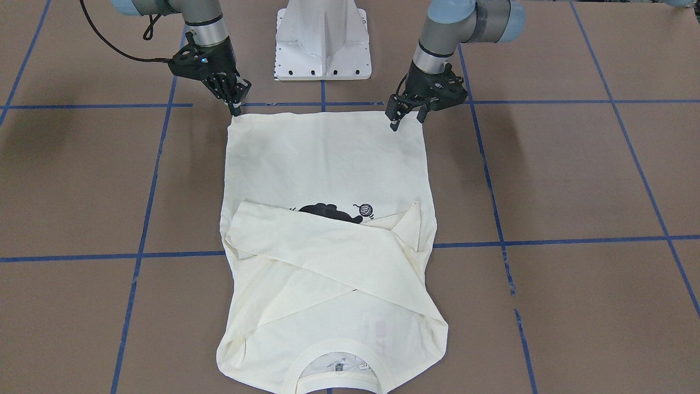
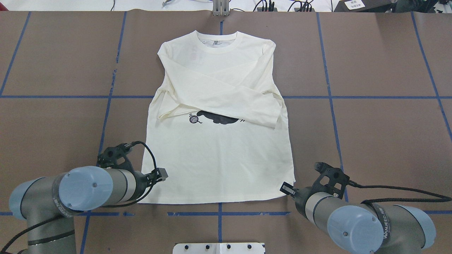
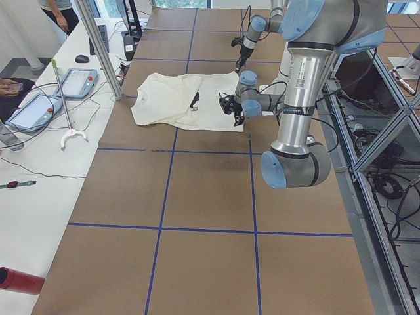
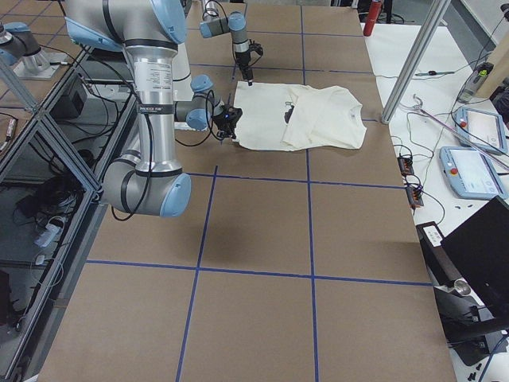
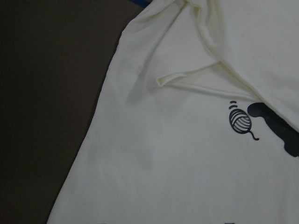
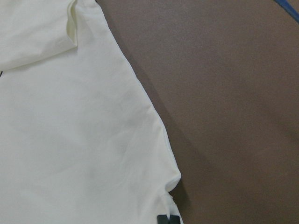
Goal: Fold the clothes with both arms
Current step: 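Lower both grippers to the hem corners nearest the robot and grasp them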
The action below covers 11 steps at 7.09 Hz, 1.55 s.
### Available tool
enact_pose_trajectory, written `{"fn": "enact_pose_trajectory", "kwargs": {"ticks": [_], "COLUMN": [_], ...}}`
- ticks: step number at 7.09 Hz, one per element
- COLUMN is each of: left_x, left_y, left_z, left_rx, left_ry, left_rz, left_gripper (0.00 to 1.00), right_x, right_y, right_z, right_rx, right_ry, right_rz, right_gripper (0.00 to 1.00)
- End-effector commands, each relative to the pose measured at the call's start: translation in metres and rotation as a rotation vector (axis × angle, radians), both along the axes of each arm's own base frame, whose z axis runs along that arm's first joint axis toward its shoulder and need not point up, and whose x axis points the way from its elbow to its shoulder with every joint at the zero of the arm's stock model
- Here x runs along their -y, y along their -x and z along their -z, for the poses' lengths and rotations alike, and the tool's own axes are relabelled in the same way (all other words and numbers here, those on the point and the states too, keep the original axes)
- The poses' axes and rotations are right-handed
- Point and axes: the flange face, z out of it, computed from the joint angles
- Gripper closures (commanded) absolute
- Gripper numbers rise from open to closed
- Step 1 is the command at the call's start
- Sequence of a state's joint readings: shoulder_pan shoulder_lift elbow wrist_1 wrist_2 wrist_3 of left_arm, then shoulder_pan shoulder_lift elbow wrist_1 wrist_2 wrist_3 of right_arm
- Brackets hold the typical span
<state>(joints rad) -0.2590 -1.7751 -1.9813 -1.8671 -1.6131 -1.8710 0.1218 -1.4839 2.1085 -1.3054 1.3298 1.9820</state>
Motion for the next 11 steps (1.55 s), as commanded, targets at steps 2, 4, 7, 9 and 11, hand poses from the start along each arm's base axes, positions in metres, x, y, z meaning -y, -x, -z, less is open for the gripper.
{"fn": "enact_pose_trajectory", "kwargs": {"ticks": [2, 4, 7, 9, 11], "left_x": [-0.033, -0.033, -0.033, -0.034, -0.036], "left_y": [-0.011, -0.007, -0.005, -0.003, 0.009], "left_z": [-0.021, -0.019, -0.019, -0.023, -0.006], "left_rx": [0.07, 0.079, 0.085, 0.092, 0.094], "left_ry": [0.053, 0.055, 0.058, 0.059, 0.059], "left_rz": [-0.022, -0.02, -0.019, -0.019, -0.019], "left_gripper": [0.15, 0.23, 0.84, 1.0, 1.0], "right_x": [0.0, 0.0, 0.0, 0.0, 0.0], "right_y": [0.0, 0.0, 0.0, 0.0, 0.0], "right_z": [0.002, 0.001, 0.001, 0.001, 0.003], "right_rx": [0.004, 0.003, 0.003, 0.003, 0.005], "right_ry": [0.0, -0.001, -0.001, -0.001, -0.009], "right_rz": [0.001, 0.0, -0.003, -0.003, -0.009], "right_gripper": [1.0, 1.0, 1.0, 1.0, 1.0]}}
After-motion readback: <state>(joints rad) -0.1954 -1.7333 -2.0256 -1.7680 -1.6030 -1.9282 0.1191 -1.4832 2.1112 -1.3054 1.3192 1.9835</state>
